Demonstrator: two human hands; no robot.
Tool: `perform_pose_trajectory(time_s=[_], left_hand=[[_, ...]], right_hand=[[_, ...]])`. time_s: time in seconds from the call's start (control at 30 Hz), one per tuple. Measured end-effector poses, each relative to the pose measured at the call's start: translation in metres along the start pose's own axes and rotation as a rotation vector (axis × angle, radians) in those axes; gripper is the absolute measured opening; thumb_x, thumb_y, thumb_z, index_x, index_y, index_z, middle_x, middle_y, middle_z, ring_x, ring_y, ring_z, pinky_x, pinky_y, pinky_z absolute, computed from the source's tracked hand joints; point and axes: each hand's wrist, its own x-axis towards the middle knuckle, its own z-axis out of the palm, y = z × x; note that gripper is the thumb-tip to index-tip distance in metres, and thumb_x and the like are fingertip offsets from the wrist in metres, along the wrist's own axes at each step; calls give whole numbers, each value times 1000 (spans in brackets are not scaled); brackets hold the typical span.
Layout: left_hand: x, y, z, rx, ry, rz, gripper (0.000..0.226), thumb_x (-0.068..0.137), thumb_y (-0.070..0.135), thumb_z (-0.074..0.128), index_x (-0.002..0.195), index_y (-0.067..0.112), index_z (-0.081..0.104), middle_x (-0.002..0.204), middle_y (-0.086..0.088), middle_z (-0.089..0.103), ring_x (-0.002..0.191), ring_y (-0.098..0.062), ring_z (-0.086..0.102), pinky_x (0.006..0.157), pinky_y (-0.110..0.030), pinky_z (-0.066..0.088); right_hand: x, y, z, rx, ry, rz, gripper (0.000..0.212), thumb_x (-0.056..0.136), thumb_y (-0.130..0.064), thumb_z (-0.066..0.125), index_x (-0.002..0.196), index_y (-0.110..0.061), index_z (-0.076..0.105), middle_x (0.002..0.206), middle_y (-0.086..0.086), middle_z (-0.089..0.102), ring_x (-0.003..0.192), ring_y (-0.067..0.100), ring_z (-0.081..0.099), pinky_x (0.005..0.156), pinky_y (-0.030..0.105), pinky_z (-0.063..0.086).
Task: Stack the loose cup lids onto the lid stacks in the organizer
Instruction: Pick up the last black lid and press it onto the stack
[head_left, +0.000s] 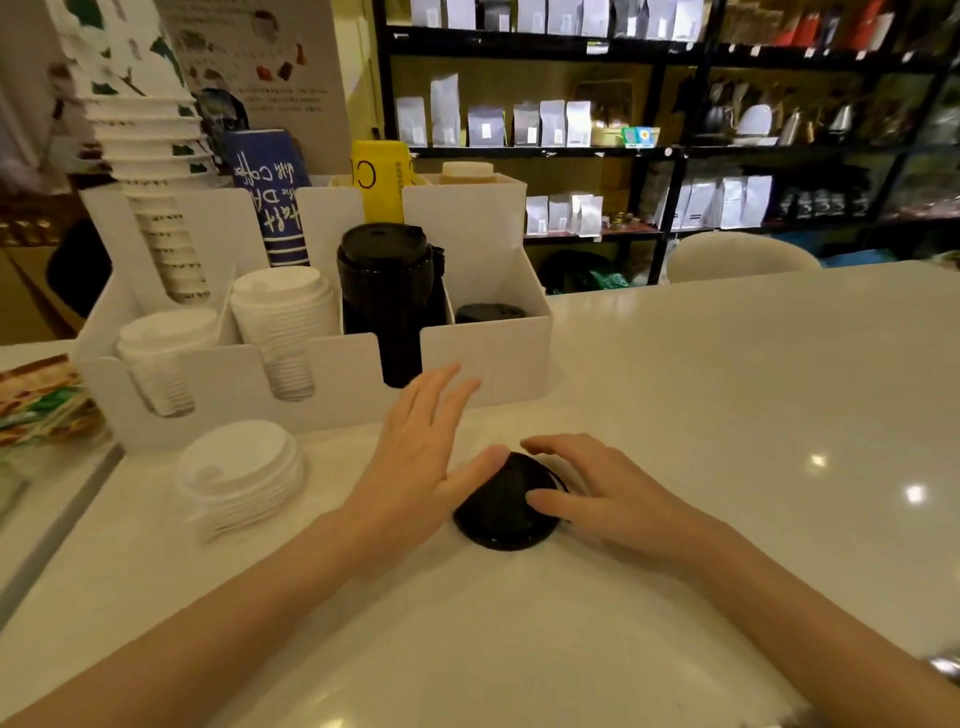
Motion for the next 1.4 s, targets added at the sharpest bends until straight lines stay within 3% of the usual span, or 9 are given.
perform_pose_trajectory(time_s=[0.17, 0.3, 0.47, 0.63, 0.73, 0.87, 1.03, 1.27, 1.4], left_hand=[[-22, 6, 5, -34, -280, 10, 91, 61, 72, 44, 137, 31, 18, 148, 10, 19, 132, -3, 14, 109, -21, 13], [-19, 8, 3, -112, -335, -24, 84, 63, 54, 66, 133, 29, 28, 136, 11, 36, 123, -3, 31, 102, -18, 26], [-14, 5, 1, -146, -263, -73, 85, 60, 51, 73, 132, 27, 34, 134, 10, 44, 118, -6, 40, 94, -17, 30], [-5, 4, -14, -186, -158, -53, 85, 55, 54, 75, 128, 31, 39, 119, 18, 45, 109, -1, 42, 80, -3, 31], [5, 5, -30, -216, -86, -41, 90, 48, 61, 74, 125, 31, 41, 116, 18, 48, 109, -2, 47, 82, -4, 35], [24, 6, -56, -267, 30, -29, 82, 48, 51, 76, 122, 31, 45, 116, 10, 55, 109, -5, 51, 85, -6, 41], [52, 4, -89, -308, 172, -19, 84, 45, 52, 71, 121, 27, 48, 116, 7, 57, 110, -7, 53, 85, -7, 44], [82, -11, -117, -323, 378, 8, 77, 50, 50, 79, 118, 28, 50, 118, 6, 59, 112, -8, 53, 89, -10, 44], [95, -23, -111, -319, 468, -26, 72, 55, 43, 78, 119, 22, 50, 118, 3, 59, 111, -9, 52, 91, -15, 45]], right_hand=[[-2, -1, 2, 12, 42, 4, 47, 81, -35, 59, 126, -24, 47, 128, -5, 52, 111, 5, 43, 91, 20, 33], [-2, 4, 2, 89, 79, 51, 46, 77, -36, 64, 120, -24, 52, 121, -6, 56, 109, 5, 49, 85, 14, 39], [0, 3, 3, 124, 111, 36, 34, 78, -32, 63, 111, -24, 59, 112, -6, 62, 104, 6, 54, 90, 23, 40], [8, -9, -5, 175, 144, 14, 27, 83, -27, 58, 109, -27, 61, 110, -8, 64, 102, 6, 56, 92, 30, 45], [19, -22, -13, 216, 137, -34, 29, 86, -23, 55, 114, -24, 58, 108, -7, 63, 96, 5, 57, 85, 24, 48], [39, -43, -28, 257, 207, -104, 31, 88, -22, 52, 119, -22, 57, 110, 0, 64, 97, 13, 58, 88, 34, 50], [72, -68, -49, 290, 293, -201, 32, 89, -24, 49, 121, -22, 55, 107, -5, 61, 93, 3, 56, 75, 10, 47], [122, -95, -62, 398, 555, -302, 27, 83, -26, 59, 108, -17, 62, 91, -13, 62, 88, -3, 57, 70, 0, 43], [145, -102, -51, 461, 623, -321, 19, 90, -23, 48, 100, -24, 64, 87, -11, 63, 84, -8, 57, 69, -2, 41]])
